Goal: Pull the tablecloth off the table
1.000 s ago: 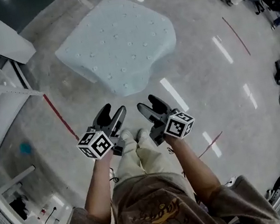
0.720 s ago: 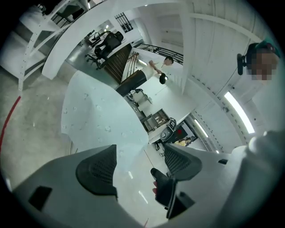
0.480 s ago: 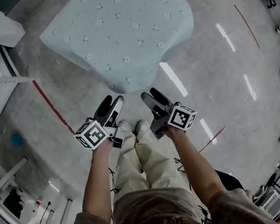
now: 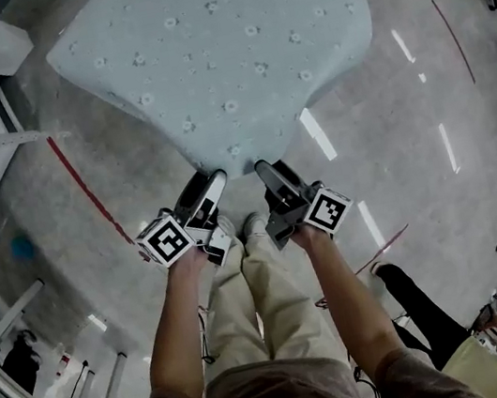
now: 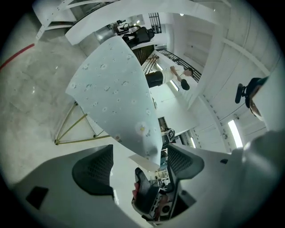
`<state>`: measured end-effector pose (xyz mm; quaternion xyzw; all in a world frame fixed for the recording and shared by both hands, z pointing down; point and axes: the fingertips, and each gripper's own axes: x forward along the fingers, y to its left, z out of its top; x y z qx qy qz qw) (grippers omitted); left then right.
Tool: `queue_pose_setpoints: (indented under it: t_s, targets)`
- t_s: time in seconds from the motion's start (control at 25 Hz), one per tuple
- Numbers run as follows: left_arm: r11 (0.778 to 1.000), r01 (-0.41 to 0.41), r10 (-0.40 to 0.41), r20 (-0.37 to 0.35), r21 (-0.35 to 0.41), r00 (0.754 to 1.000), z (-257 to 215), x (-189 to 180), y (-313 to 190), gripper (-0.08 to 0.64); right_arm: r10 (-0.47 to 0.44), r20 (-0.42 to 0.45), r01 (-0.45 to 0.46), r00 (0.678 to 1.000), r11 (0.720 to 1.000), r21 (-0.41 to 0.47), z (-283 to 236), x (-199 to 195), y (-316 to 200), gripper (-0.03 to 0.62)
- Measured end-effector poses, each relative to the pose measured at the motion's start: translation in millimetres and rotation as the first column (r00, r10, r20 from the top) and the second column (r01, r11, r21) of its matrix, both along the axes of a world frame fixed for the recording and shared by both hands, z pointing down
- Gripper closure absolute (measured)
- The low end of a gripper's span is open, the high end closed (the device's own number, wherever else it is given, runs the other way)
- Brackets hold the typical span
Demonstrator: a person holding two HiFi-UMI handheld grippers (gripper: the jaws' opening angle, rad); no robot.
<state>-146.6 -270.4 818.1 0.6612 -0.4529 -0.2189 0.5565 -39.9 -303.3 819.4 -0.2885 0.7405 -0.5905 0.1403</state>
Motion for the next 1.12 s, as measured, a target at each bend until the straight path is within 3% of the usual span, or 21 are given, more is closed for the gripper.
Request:
queue_pose_setpoints:
  t_s: [0.12, 0.32, 0.64, 0.84, 1.0, 1.12]
  targets:
    - [0.999, 0.034, -0.033, -0.059, 0.023, 0.998, 0, 1, -9, 0.201, -0.003, 0.023, 0.002, 1.000, 0.999, 0.046, 0, -3, -9, 0.192]
    - [0.995, 0.087, -0.081, -0.100, 0.058, 0.992, -2, -7, -25, 0.202, 0.070, 0.077, -0.073, 0.995, 0.997, 0.040, 9, 4, -27, 0.192]
    - [0.995, 0.079, -0.070, -0.135, 0.057, 0.988, -1, -6, -33, 0.202, 0.032, 0.048, -0.035, 0.998, 0.997, 0.071, 3, 2, -37, 0.293]
    - [0.997, 0.054, -0.045, -0.151, 0.052, 0.987, 0, -3, -32, 0.212, 0.035, 0.123, -0.042, 0.992, 0.998, 0.052, -2, 0, -35, 0.365]
    - [0.998, 0.050, -0.042, -0.146, 0.050, 0.988, -3, -3, -30, 0.334, 0.048, 0.121, -0.053, 0.991, 0.998, 0.035, -5, -1, -36, 0.417]
    - [0.997, 0.034, -0.027, -0.102, 0.063, 0.994, -6, -2, -26, 0.409, 0.056, 0.109, -0.059, 0.993, 0.998, 0.026, -9, -1, -35, 0.452]
